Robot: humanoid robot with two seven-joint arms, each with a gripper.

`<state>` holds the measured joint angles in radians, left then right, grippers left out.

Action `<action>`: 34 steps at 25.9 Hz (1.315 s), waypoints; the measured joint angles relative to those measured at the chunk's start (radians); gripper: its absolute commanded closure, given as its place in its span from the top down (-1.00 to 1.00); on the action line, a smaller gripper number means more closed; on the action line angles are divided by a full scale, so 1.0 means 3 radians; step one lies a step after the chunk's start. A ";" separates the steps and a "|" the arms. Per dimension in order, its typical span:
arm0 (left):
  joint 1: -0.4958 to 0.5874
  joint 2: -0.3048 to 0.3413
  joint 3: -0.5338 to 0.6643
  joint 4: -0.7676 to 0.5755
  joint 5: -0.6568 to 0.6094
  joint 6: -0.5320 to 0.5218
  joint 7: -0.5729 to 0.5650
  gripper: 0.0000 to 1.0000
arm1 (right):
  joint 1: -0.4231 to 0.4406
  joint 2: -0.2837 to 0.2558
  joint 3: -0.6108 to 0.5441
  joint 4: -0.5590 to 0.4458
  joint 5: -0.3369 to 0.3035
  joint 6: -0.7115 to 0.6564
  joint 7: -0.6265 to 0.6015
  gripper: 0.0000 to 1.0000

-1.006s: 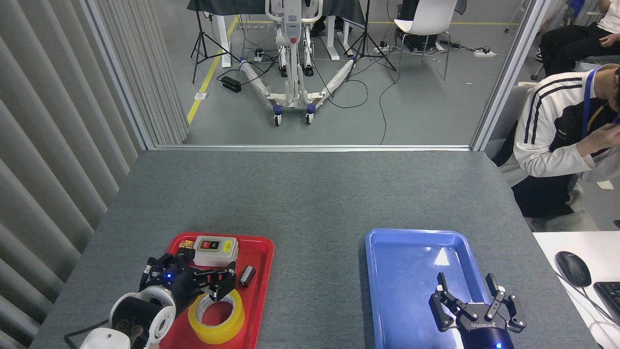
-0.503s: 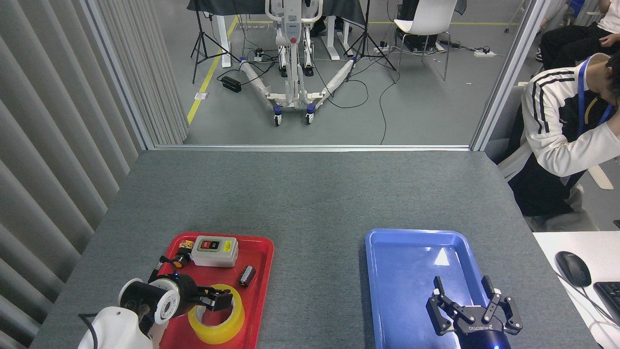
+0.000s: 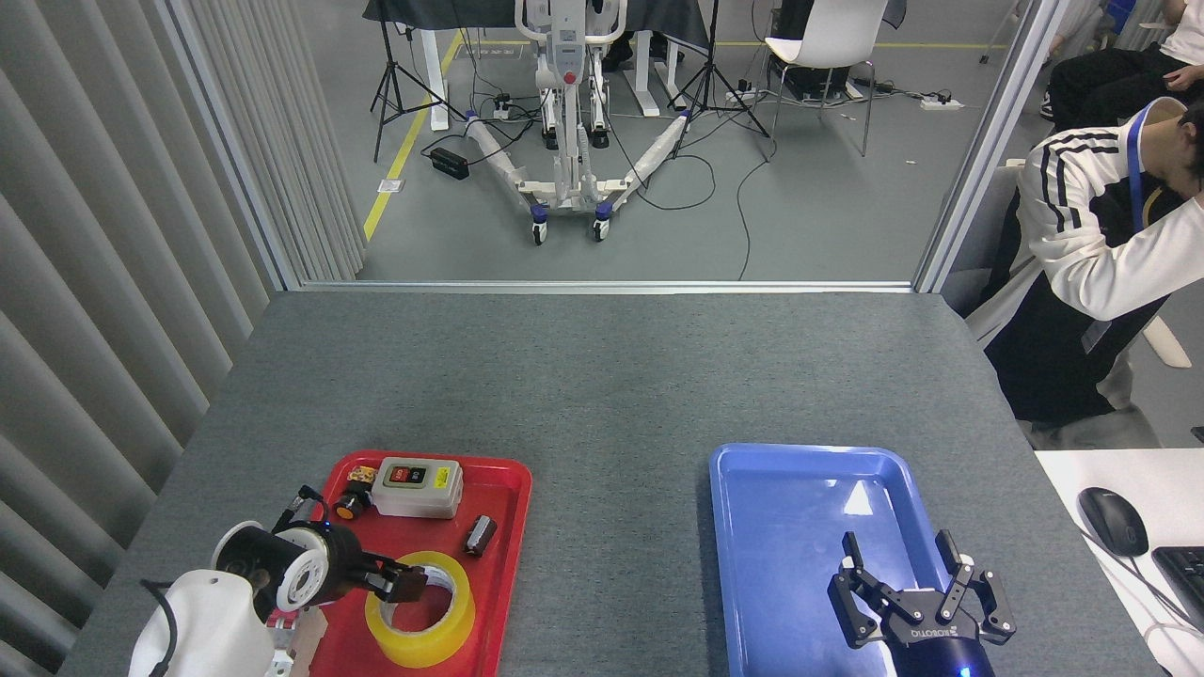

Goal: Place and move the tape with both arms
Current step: 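Grasp the yellow tape with the left gripper and lift it up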

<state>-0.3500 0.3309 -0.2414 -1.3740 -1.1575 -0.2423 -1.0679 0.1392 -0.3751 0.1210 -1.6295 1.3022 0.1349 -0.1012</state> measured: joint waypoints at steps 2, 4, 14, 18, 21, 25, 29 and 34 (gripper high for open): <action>-0.0013 0.0026 -0.0005 0.0059 -0.0007 -0.0077 -0.0026 0.66 | 0.0000 0.0003 0.0000 0.0004 0.0008 0.0000 -0.0002 1.00; -0.0040 0.0051 -0.0010 0.0128 -0.0013 -0.0219 -0.0096 0.58 | -0.0002 0.0016 -0.0003 0.0026 0.0028 0.0000 -0.0003 1.00; -0.0201 0.0060 -0.0007 0.0456 0.0033 -0.0962 -0.0252 -0.88 | -0.0008 0.0024 -0.0008 0.0065 0.0061 0.0032 -0.0005 1.00; -0.0244 0.0046 -0.0004 0.0528 0.0247 -0.1177 -0.0303 -1.00 | -0.0012 0.0009 -0.0008 0.0069 0.0062 0.0036 -0.0005 1.00; -0.0274 0.0036 0.0001 0.0548 0.0411 -0.1327 -0.0314 -1.00 | -0.0010 0.0014 -0.0005 0.0074 0.0061 0.0027 -0.0005 1.00; -0.0338 0.0013 0.0034 0.0508 0.0762 -0.1509 -0.0272 -1.00 | 0.0019 0.0039 0.0005 0.0076 0.0054 0.0018 -0.0016 1.00; -0.0407 -0.0065 0.0208 0.0413 0.1545 -0.1724 -0.0207 -1.00 | 0.0008 0.0049 0.0031 0.0078 0.0049 0.0015 -0.0023 1.00; -0.0423 -0.0474 0.0451 0.0542 0.2326 -0.1794 -0.0185 -1.00 | 0.0020 0.0022 0.0043 0.0076 0.0040 -0.0180 -0.0164 1.00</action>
<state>-0.4770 0.1885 -0.1060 -1.2115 -0.4595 -0.7807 -1.1232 0.1452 -0.3686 0.1340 -1.6066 1.3141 0.0808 -0.1505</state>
